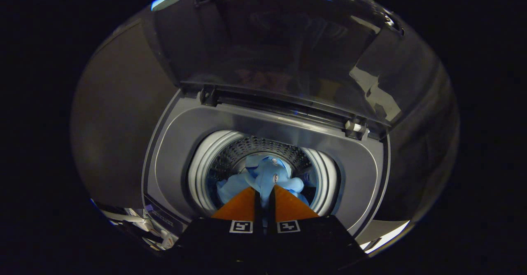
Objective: Put the clothes into the washing machine and then close the washing machine lid.
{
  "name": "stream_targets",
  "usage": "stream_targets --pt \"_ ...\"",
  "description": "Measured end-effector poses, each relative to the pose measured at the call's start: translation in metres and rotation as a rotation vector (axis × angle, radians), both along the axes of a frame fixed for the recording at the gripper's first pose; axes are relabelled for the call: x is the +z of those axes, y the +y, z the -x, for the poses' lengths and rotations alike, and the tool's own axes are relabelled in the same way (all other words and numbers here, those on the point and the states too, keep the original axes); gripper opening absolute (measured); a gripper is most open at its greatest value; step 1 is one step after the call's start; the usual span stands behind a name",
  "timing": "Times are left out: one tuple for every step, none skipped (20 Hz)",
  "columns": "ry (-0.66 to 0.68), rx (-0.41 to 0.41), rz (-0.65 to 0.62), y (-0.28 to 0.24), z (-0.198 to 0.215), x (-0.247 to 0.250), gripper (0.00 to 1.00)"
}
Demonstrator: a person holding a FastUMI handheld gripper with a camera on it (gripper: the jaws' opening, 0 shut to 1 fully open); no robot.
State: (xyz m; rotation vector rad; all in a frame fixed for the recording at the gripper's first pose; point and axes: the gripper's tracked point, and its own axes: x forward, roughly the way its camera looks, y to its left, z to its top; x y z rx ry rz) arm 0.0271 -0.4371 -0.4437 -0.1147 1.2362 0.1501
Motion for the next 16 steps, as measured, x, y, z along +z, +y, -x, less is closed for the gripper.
stream_targets --pt "-0.01 0.006 0.01 -0.001 -0.002 -0.001 0.07" --pt "-0.024 0.005 0.025 -0.003 -0.004 0.0 0.07" --pt "-0.032 -0.011 0.029 -0.005 -0.006 0.001 0.07" --pt "-0.038 -0.033 0.018 -0.003 -0.009 0.001 0.07" --pt "-0.041 -0.053 0.008 -0.002 -0.011 -0.001 0.07" --pt "-0.042 -0.066 -0.005 -0.003 -0.011 -0.001 0.07" --pt "-0.038 -0.079 -0.025 -0.002 -0.012 -0.003 0.07" --pt "-0.012 -0.095 -0.049 0.0 -0.007 -0.008 0.07" --pt "0.021 -0.117 -0.083 0.005 0.0 -0.009 0.11" --pt "0.043 -0.139 -0.098 0.006 0.002 -0.011 0.15" --pt "0.026 -0.153 -0.077 -0.001 -0.002 -0.011 0.22" --pt "-0.016 -0.161 -0.046 -0.009 -0.01 -0.009 0.23" --pt "-0.057 -0.179 -0.049 -0.011 -0.018 -0.003 0.23" --pt "-0.076 -0.208 -0.071 -0.008 -0.024 0.003 0.39" --pt "-0.074 -0.232 -0.078 -0.006 -0.026 0.006 0.54" --pt "-0.072 -0.25 -0.076 -0.008 -0.025 0.009 0.7"
